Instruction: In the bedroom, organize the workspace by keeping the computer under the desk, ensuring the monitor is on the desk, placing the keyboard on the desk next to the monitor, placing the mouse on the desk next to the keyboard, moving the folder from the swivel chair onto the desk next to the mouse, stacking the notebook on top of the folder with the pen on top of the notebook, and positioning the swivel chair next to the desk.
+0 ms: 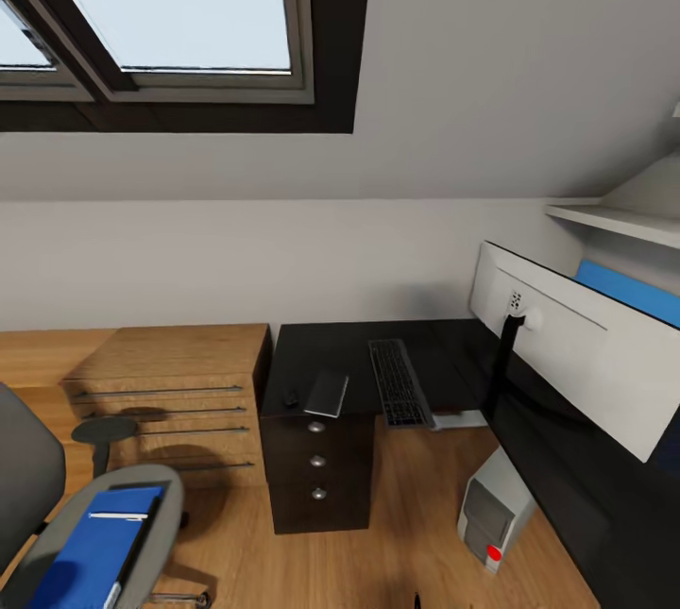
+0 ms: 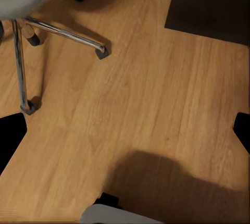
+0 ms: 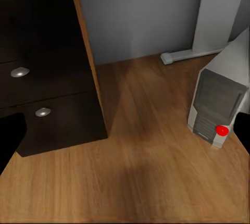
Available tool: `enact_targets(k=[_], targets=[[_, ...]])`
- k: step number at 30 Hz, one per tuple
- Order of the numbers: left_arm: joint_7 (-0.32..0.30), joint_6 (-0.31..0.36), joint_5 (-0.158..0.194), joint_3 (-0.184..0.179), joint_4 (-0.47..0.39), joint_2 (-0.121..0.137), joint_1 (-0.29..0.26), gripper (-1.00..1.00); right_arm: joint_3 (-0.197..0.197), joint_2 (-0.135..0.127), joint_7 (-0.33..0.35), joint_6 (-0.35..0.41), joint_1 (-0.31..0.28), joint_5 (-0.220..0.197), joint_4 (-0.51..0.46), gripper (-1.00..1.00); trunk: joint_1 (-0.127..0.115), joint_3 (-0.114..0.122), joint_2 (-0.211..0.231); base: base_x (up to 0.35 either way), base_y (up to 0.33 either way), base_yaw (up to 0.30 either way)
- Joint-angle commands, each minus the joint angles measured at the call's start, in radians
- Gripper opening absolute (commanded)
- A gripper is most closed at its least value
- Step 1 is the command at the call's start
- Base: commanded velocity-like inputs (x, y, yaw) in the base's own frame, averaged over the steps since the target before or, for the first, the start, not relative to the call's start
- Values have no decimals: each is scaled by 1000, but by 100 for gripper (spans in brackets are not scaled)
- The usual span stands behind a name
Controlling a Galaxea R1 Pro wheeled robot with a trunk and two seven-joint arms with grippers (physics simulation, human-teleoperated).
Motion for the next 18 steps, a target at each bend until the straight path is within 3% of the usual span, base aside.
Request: enact_targets(k=[1, 7, 12, 16, 18], targets=[[8, -3, 7, -8, -1, 1, 0, 100, 8, 1, -10, 4, 0, 0, 0, 100, 0, 0, -1, -119, -209, 0], [9, -2, 8, -8, -1, 1, 0, 100, 8, 4, -10, 22, 0, 1, -3, 100, 0, 0, -1, -49, -99, 0], [11, -2, 8, -7, -1, 1, 0, 100, 1, -4, -17, 28, -1, 0, -60, 100, 0, 0, -1, -1, -2, 0], [12, -2, 8, -5, -1, 2, 0, 100, -1, -21, -37, 32, -2, -3, -139, 100, 0, 0, -1, 0, 0, 0], [12, -2, 8, -5, -1, 2, 0, 100, -2, -45, -57, 40, -4, -4, -196, 100, 0, 0, -1, 0, 0, 0]])
